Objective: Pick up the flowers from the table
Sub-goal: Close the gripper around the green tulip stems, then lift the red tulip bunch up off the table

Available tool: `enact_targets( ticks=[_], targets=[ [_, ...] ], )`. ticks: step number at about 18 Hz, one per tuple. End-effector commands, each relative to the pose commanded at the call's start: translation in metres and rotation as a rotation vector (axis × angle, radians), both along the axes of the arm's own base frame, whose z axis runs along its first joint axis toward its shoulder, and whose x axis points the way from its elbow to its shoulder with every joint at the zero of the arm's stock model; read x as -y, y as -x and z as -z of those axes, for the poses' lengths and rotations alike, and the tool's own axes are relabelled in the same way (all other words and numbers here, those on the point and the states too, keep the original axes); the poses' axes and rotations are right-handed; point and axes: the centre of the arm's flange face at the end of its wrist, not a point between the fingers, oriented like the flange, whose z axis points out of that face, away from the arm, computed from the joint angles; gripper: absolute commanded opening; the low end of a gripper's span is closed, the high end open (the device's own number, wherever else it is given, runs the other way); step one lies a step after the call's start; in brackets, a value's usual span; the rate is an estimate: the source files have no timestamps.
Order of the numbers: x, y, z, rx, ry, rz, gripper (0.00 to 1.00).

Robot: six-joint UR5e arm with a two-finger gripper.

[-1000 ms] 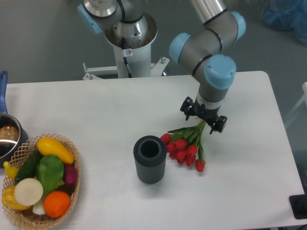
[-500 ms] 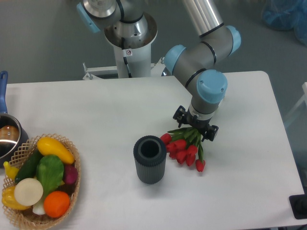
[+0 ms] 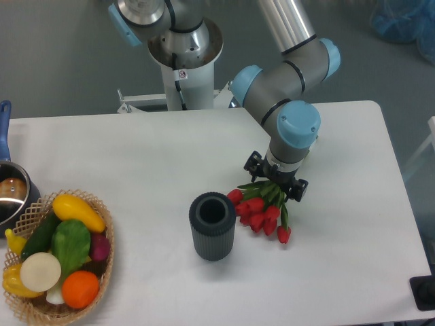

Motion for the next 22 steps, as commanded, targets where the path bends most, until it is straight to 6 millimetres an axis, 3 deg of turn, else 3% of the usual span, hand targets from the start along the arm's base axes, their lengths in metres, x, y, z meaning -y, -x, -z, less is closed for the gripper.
enact_targets(
  ticks=[3, 5, 7, 10, 11, 15, 16, 20, 22],
  targets=[
    [-0.004, 0.006, 0.010, -0.036, -0.017, -0.005, 0.98],
    [-0.003, 0.005, 0.012, -0.032, -0.015, -0.005, 0.85],
    [-0.003, 0.004, 0.010, -0.035, -0.016, -0.003, 0.64],
    [0.001, 0.004, 0.007, -0.043, -0.002, -0.001, 0.21],
    [0.002, 0.005, 0.004, -0.055, 0.010, 0.000, 0.14],
    [0.006, 0.005, -0.006, -0.070, 0.015, -0.012, 0.14],
    [0.007, 0.005, -0.009, -0.076, 0.016, -0.014, 0.09],
    [0.014, 0.012, -0.042, -0.166, 0.058, -0.017, 0.05],
    [0.018, 0.018, -0.048, -0.183, 0.062, -0.024, 0.05]
  ],
)
